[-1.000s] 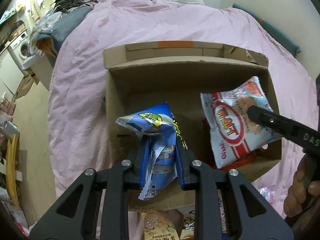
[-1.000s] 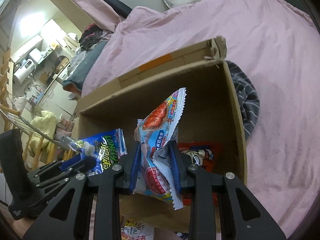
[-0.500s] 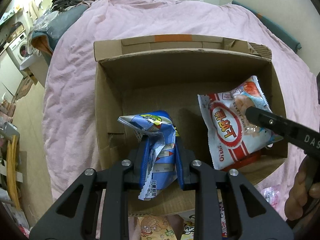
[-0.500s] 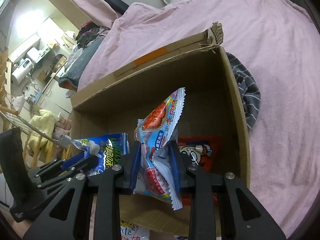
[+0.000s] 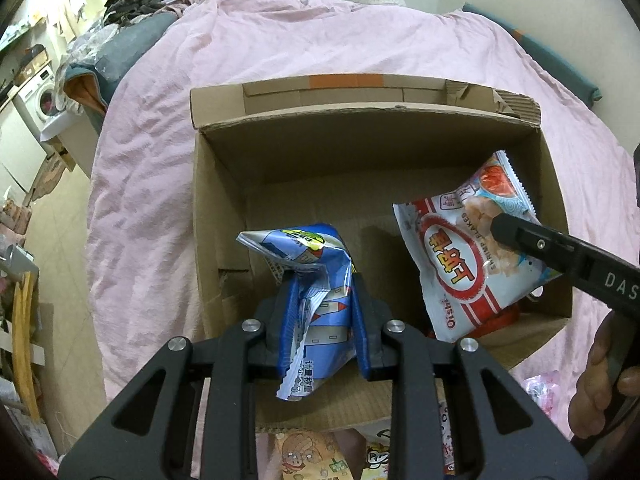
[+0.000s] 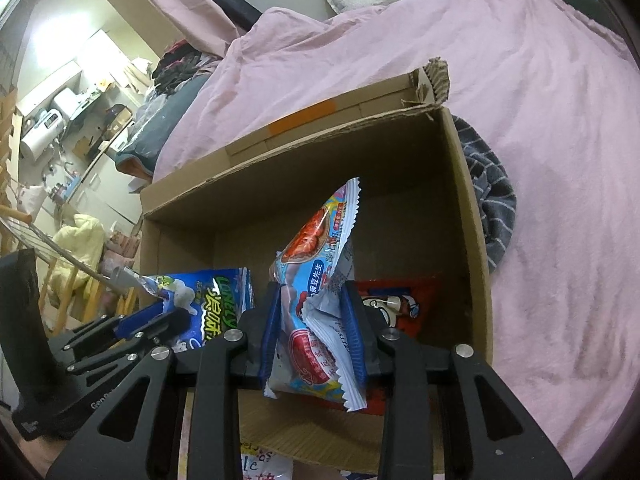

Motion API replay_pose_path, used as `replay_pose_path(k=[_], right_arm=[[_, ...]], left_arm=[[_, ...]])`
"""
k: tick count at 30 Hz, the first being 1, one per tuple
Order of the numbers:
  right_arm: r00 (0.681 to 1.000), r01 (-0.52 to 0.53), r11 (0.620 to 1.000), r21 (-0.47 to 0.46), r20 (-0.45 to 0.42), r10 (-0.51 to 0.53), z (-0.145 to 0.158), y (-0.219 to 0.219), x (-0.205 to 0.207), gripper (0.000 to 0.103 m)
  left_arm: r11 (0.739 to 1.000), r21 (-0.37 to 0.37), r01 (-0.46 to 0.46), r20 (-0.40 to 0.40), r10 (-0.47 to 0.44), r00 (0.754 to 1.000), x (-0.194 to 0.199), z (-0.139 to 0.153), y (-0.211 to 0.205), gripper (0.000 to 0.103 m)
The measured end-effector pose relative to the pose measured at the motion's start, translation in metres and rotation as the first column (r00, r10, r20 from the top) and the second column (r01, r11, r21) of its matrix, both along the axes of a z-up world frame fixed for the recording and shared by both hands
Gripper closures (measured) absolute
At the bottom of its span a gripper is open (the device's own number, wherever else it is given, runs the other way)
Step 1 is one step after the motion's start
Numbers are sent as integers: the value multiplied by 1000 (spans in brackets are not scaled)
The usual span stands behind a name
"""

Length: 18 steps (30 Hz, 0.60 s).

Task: Organize snacks
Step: 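Carry both packets over the box and open both tools to drop them inside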

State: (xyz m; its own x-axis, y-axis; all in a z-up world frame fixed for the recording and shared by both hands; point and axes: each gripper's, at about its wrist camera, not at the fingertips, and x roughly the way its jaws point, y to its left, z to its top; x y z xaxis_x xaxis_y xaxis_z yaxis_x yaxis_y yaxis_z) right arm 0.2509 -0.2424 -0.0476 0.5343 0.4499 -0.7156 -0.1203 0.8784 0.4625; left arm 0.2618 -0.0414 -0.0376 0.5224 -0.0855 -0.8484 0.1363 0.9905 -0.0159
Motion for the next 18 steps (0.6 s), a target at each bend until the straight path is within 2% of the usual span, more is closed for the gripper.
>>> replay_pose_path(k=[3,5,9,11,12,13,14,16,18], right_arm=[[1000,-3,1000,-28,14,3,1,1,1,69],[1000,-5,999,-36,20,6,3,2,1,69],[999,-6,998,-69,51,9,9,2,-1,69],[998,-2,997,-77,68,7,12,2,-2,69],[997,3,997,-79,76,3,14,1,-3,69],[996,6,997,-80,84,0,16,0,-4,64],[996,10,997,-78,94,-3,18,-2,-5,46],[992,32,996,-86,121,-22,23,-4,-8,24],[988,49,994,-95,151,-34,28,-5,-11,22]], left_arm=[[1000,-2,-8,5,8,1000,0,2,3,72],[1000,-6,-10,24,10,1000,-2,5,4,58],[1000,-2,-12,68,12,998,-6,13,3,47],[1000,-1,-18,87,18,996,-7,16,4,34],[1000,-3,-22,99,23,995,-8,18,5,31],[1000,-5,-26,107,26,994,-8,20,5,26],[1000,-7,-27,112,28,993,-9,21,5,23],[1000,-12,-27,111,28,993,-9,22,6,23],[999,-17,-28,109,30,994,-10,22,7,23]])
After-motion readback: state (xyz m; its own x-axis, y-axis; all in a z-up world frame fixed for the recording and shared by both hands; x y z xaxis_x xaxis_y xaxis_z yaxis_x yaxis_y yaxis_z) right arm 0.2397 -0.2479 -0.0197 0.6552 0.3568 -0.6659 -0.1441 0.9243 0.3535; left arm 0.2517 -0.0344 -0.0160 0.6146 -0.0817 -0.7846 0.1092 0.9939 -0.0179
